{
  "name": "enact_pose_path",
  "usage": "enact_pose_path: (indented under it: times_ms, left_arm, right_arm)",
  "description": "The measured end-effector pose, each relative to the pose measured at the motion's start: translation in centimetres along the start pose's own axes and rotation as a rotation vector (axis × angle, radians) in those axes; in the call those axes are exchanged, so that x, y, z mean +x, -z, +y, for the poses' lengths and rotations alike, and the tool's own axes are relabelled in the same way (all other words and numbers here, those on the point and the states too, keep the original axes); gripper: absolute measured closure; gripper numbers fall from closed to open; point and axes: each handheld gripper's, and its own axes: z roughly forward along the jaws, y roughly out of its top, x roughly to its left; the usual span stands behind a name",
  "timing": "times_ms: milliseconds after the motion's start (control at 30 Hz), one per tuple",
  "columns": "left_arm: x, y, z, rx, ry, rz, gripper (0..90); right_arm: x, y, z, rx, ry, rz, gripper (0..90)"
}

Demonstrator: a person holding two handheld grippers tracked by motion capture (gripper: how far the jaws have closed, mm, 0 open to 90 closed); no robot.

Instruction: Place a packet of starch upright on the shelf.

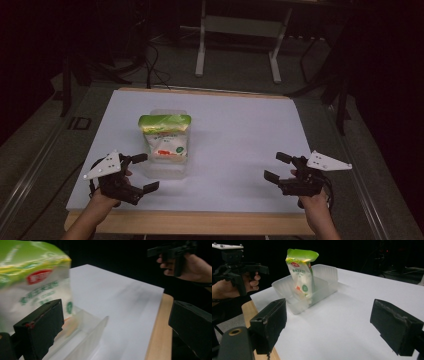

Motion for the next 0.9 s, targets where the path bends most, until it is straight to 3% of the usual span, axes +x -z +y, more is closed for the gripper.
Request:
enact_pose_path:
  times_ms: [267,633,900]
  left_arm:
    - [-1.5,-1.6,-0.8,0.025,-0.001,-0.073,0.3]
    - [-2.8,-3.2,-1.6,0.051,-0.013,-0.138,0.3]
    - [-3.1,-3.8,-2.2,0.053,-0.016,-0.139,0.3]
  right_arm:
    - [0.1,-0.3,-0.8,0.016,-0.001,0.005,13.8]
    - [0.4,-1.6,-2.1,0.040,-0.003,0.030,13.7]
    - [0.2,-1.9,-2.5,0.050,-0.009,0.026,13.7]
